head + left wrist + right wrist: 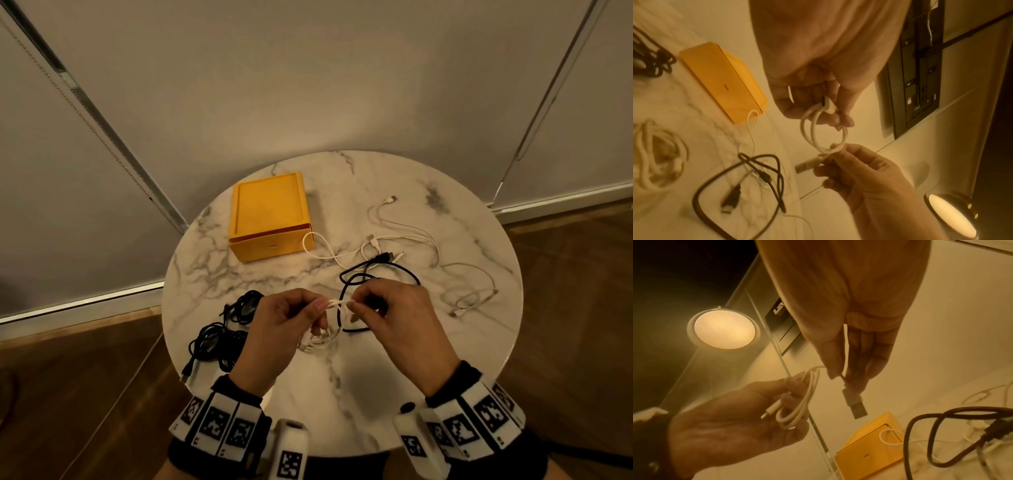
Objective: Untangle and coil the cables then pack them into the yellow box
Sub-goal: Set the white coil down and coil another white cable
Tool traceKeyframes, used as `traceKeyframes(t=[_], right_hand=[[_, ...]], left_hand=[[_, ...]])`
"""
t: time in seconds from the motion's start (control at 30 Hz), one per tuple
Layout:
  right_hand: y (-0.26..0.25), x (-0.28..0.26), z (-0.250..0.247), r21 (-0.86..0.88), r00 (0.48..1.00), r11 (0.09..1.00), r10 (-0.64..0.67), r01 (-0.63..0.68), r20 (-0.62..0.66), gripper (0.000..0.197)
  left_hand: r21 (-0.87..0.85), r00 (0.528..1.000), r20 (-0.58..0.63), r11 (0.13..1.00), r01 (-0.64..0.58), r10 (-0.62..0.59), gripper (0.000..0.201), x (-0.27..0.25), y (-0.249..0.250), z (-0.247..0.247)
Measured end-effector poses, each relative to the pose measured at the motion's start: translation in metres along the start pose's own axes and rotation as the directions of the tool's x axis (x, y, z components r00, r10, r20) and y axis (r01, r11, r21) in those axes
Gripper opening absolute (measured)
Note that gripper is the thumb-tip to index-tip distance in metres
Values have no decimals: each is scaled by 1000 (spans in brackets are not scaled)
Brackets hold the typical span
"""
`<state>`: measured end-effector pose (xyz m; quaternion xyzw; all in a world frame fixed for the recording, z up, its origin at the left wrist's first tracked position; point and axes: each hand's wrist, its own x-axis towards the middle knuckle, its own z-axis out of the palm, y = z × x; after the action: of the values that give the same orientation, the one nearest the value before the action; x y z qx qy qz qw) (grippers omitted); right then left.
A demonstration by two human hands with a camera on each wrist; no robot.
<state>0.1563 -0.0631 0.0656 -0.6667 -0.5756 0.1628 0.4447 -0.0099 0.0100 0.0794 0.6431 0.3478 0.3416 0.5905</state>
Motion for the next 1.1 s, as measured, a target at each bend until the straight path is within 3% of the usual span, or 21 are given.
traceKeyframes(t=[0.03,0.1,0.2,0.33,0.47,0.6,0.63,0.7,0.8,0.97,1.1], right_hand=[[1,-1,3,14,1000,1000,6,-5,-16,8],[4,-1,5,208,994,973,109,-101,-29,9],[6,0,2,572,954,774,295,-273,55,5],[7,0,0,700,895,578,393,-419,211,10],[7,-3,6,760,842,393,392,-518,371,22],[-4,-11,13,816,806,117,285,-566,518,24],[-6,-13,15,815,804,95,263,-572,533,23],[-8,-21,21,808,813,159,266,-567,518,18],[-3,-32,30,762,836,349,296,-545,462,8],[16,-48,45,496,808,650,359,-576,468,24],[25,-47,51,384,798,742,330,-549,503,13]], left_hand=[[-16,1000,-13,1000,24,-24,23,0,-1,3],[-32,998,-34,998,57,-58,27,-1,-2,10],[35,998,-65,999,-16,18,24,-1,-5,16],[115,990,-82,988,-102,112,19,1,-8,17],[189,979,-124,973,-136,161,16,1,-14,13],[218,952,-231,964,-150,201,12,-4,-24,16],[236,944,-250,959,-154,214,12,-7,-25,18],[270,940,-265,952,-142,215,12,-13,-31,20],[295,951,-254,951,-96,175,10,-26,-40,16],[359,983,-144,931,-58,117,14,-56,-54,7],[336,989,-147,939,67,-18,12,-60,-68,-9]])
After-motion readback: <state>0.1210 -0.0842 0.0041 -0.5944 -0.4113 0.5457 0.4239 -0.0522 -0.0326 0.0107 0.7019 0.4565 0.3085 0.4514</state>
